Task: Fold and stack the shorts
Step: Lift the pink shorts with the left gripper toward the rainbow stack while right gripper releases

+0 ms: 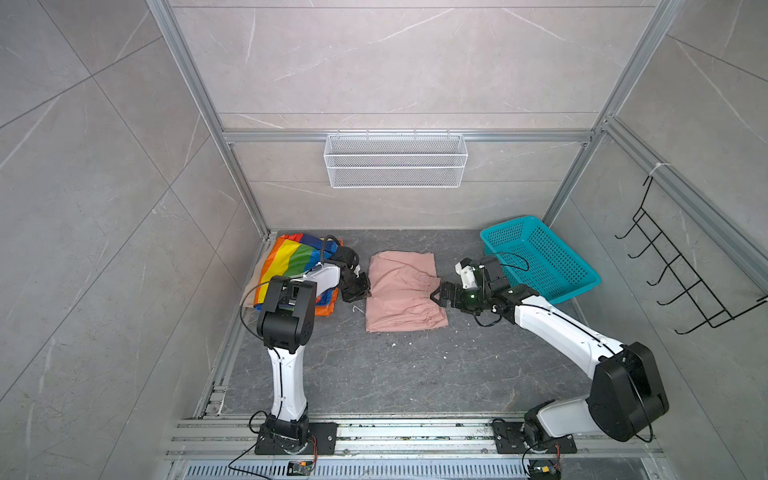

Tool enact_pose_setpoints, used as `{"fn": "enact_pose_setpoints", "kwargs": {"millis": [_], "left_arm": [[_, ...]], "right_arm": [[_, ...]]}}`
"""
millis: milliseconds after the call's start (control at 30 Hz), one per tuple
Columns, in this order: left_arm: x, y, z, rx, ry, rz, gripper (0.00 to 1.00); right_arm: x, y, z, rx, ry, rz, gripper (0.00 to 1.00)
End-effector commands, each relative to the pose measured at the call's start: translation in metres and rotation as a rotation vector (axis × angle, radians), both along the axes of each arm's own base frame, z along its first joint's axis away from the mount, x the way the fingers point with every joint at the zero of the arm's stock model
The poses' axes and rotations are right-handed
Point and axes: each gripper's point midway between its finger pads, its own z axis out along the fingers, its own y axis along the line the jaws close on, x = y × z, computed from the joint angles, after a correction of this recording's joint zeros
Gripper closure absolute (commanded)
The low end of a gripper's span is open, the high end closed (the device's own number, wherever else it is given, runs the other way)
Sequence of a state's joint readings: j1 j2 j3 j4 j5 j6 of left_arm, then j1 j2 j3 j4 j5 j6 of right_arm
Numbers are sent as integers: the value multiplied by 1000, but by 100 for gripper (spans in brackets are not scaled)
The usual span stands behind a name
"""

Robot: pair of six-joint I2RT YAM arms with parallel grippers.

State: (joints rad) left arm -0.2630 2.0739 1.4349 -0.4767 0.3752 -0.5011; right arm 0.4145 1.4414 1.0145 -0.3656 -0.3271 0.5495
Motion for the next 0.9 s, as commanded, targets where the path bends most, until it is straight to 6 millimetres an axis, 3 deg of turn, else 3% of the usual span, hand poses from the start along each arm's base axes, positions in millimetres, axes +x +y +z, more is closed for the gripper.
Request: {"fn": "enact_pose_setpoints", "kwargs": {"millis": [0,167,333,567,867], "left_arm": [[10,13,37,87,-61,-46,97],[17,26,89,190,-132,-119,100],[17,57,116,398,-132,-182,100],[21,95,172,627,-230,-189,100],[25,115,224,902,-350,-231,100]], "right_arm": [[-5,-5,-1,-6,-2,-11,1],[-5,-5,-6,-2,5,-17,1],[-4,2,-7,29,9,-13,1],[0,18,-2,41,-4,12,1],[2,39,3,69,-12,40,1]]}}
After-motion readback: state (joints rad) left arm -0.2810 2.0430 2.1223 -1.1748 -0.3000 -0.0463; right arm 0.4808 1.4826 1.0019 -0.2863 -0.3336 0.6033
